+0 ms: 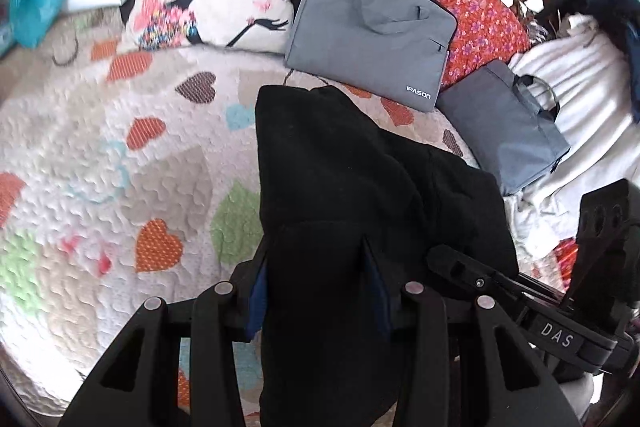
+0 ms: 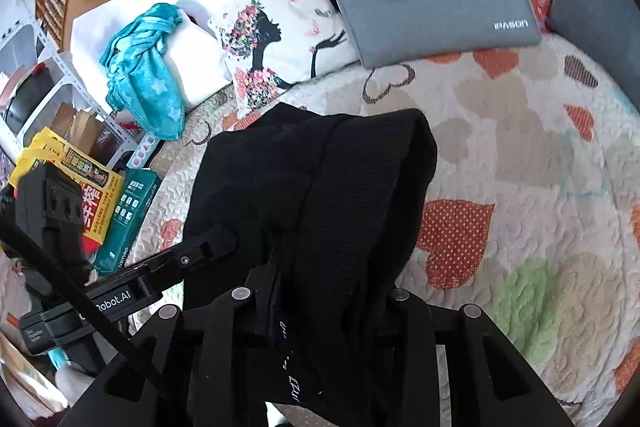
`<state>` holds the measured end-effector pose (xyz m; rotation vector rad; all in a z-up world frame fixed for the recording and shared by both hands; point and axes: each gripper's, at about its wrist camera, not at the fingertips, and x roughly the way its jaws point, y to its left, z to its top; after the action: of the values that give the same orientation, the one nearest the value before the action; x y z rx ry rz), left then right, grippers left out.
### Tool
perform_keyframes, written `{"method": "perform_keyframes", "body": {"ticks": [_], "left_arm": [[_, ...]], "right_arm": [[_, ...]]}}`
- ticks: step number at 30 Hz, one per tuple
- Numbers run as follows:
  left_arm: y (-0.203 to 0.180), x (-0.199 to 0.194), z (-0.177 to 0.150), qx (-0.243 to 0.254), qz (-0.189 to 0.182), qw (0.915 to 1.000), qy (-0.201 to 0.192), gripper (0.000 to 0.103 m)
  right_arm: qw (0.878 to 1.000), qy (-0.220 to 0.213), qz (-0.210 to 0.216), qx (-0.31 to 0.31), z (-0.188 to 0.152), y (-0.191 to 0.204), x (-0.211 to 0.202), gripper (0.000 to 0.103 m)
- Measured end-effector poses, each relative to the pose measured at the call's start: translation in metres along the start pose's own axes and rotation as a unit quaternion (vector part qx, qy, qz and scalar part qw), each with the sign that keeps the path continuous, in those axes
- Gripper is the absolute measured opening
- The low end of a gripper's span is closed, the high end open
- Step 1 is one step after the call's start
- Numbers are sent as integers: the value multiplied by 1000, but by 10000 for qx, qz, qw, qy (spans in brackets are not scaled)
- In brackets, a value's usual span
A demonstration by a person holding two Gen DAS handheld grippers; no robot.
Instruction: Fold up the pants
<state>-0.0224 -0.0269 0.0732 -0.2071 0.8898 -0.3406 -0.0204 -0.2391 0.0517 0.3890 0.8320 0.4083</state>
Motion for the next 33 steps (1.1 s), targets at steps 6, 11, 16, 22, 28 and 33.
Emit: {"method": "perform_keyframes", "body": {"ticks": [6,11,16,22,28,33], "left_arm": [[-15,-7,-5,198,136,9997,-41,41],[-27,-11,-4,294,196,9993,-82,41],[-37,-15,-2,487,307,9982,-147,41],[-41,-12,2,594,368,9975,-143,41],[-44,-5,5,623,370,9973,-118,41],[-44,1,8,627,359,9973,-92,41]], "right_arm": [[9998,-134,40,111,-9,-6,-12,34],[9995,-209,95,206,-9,-13,-19,34],[9992,-263,153,241,-8,-15,-22,34],[9987,-301,215,340,-7,-21,-21,34],[9985,-302,218,391,-3,-27,-18,34],[9984,-297,200,435,0,-31,-13,34]]}}
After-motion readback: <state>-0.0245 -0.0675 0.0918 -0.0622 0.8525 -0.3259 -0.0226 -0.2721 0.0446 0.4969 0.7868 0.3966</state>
